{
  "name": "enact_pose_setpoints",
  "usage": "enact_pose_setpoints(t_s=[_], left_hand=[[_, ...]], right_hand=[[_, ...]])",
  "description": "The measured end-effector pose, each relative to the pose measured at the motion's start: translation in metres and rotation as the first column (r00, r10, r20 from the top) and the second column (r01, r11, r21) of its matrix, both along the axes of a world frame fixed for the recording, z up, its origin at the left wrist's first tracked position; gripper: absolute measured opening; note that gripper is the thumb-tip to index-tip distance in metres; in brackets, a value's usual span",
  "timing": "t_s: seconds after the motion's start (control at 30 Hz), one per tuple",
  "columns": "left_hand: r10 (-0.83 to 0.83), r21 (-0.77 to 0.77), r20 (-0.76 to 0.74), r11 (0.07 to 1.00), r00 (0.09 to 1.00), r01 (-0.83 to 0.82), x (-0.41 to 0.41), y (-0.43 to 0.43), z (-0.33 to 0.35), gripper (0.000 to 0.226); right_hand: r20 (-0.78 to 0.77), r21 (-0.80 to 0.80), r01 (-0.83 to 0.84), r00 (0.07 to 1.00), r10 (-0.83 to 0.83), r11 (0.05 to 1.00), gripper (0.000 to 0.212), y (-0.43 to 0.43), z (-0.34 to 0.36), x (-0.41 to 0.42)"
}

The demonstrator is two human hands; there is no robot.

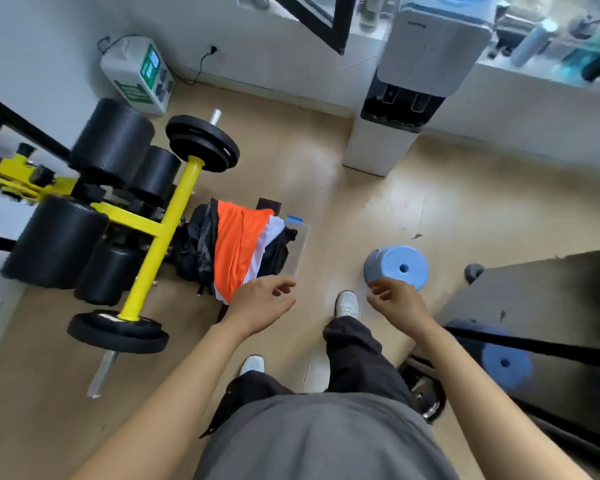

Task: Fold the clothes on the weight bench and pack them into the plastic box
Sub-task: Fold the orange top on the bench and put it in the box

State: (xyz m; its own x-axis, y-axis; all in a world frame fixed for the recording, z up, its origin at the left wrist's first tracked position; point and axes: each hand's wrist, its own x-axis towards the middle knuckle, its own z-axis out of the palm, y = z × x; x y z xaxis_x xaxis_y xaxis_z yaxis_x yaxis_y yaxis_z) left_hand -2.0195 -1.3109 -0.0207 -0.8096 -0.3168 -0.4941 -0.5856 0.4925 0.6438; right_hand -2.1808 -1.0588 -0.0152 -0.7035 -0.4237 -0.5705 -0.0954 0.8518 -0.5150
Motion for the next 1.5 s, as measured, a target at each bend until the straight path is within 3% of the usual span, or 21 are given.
enact_pose_setpoints(t_s=[0.17,0.37,0.63,0.8,0.97,1.17,1.33,1.4,1.5], left_hand=[[0.223,0.054,0.067,0.973,0.973,-0.226,-0.057,0.018,0.001,0.05],[0.358,0.066,0.069,0.93,0.931,-0.363,-0.102,0.003,0.001,0.03],[0.447,0.113,0.004,0.889,0.895,-0.445,-0.18,-0.048,-0.023,0.024],[0.602,0.172,0.051,0.781,0.797,-0.601,-0.203,-0.068,-0.048,0.024],[0.746,0.15,0.147,0.632,0.649,-0.76,-0.202,-0.082,-0.076,0.025],[0.937,-0.021,0.111,0.336,0.331,-0.942,-0.188,-0.101,-0.13,0.021],[0.993,-0.2,0.076,0.099,0.086,-0.975,-0.177,-0.104,-0.195,0.02],[0.997,-0.282,0.056,0.074,0.061,-0.956,-0.175,-0.104,-0.222,0.027],[0.988,-0.417,0.069,0.152,0.135,-0.896,-0.171,-0.099,-0.264,0.044]], right_hand=[[0.035,0.012,-0.199,0.979,0.198,0.98,0.028,-0.024,-0.008,-0.115],[0.013,0.006,-0.321,0.947,0.321,0.947,0.029,-0.074,0.003,-0.217],[0.024,0.063,-0.466,0.885,0.466,0.882,0.03,-0.142,0.007,-0.283],[0.076,0.075,-0.611,0.791,0.607,0.788,0.028,-0.202,-0.001,-0.304],[0.131,0.023,-0.805,0.59,0.796,0.593,0.021,-0.291,-0.036,-0.312],[0.211,-0.061,-0.951,0.285,0.935,0.303,0.034,-0.405,-0.127,-0.275],[0.239,-0.16,-0.983,0.053,0.97,0.094,0.042,-0.451,-0.212,-0.226],[0.2,-0.183,-0.983,-0.029,0.979,0.009,0.047,-0.461,-0.245,-0.21],[0.137,-0.203,-0.975,-0.121,0.983,-0.092,0.057,-0.467,-0.289,-0.189]])
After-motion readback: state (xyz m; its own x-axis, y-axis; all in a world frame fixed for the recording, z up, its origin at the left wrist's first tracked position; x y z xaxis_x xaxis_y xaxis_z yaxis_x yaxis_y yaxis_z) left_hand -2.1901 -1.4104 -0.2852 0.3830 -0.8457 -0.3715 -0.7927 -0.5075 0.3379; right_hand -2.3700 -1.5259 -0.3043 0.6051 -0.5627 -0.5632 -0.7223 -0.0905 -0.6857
